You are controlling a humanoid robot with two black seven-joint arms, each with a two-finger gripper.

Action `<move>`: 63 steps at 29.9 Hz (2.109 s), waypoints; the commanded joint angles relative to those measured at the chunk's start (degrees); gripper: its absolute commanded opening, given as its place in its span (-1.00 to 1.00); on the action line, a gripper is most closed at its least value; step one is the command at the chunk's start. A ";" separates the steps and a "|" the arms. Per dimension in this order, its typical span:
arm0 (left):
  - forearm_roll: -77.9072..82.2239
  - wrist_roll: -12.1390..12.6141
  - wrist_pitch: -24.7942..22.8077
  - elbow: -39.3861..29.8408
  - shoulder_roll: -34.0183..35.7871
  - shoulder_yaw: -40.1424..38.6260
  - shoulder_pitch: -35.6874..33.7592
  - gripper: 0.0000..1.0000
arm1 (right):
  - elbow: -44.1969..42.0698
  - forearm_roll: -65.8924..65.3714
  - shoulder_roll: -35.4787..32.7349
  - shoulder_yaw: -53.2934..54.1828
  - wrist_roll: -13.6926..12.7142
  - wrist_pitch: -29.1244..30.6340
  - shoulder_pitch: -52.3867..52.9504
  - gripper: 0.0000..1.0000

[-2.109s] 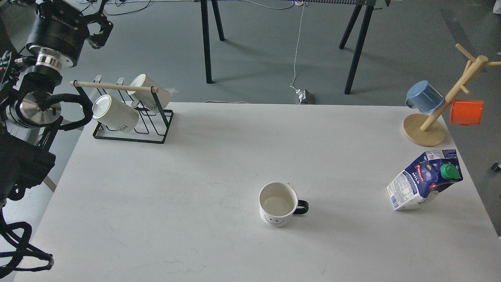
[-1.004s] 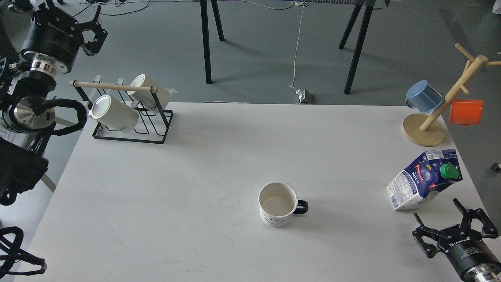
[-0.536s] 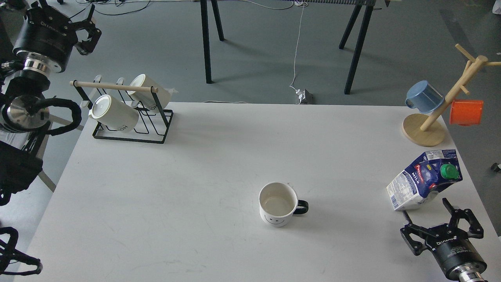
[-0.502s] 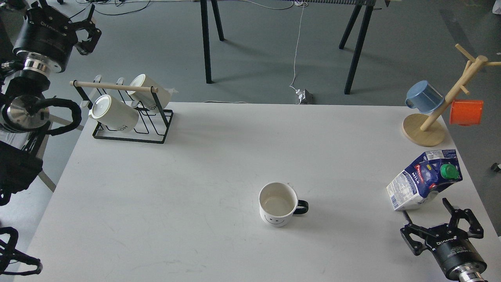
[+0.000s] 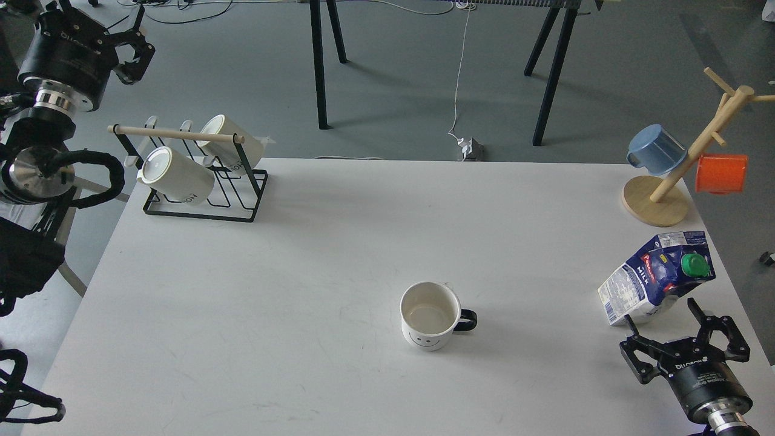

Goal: Place cup and milk with both arms
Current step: 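Move the right gripper down to the lying milk carton, then grasp the milk carton with the right gripper and lift it upright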

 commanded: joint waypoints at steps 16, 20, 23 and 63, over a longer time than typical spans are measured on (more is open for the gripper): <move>0.35 0.00 -0.36 0.00 1.32 0.00 -0.27 0.99 | -0.55 -0.09 0.13 0.62 0.00 0.00 2.37 0.98; 0.35 0.00 -0.36 0.00 1.41 0.00 -0.27 0.99 | -0.82 -0.18 0.22 0.44 0.00 0.00 3.77 0.96; 0.35 0.00 -0.27 0.00 1.67 0.00 -0.18 0.99 | -0.99 -0.26 1.00 0.62 0.00 0.00 4.83 0.81; 0.44 1.67 0.43 0.00 6.42 1.49 -0.27 0.99 | 1.48 -19.33 27.72 -8.17 -0.35 0.00 11.33 -0.10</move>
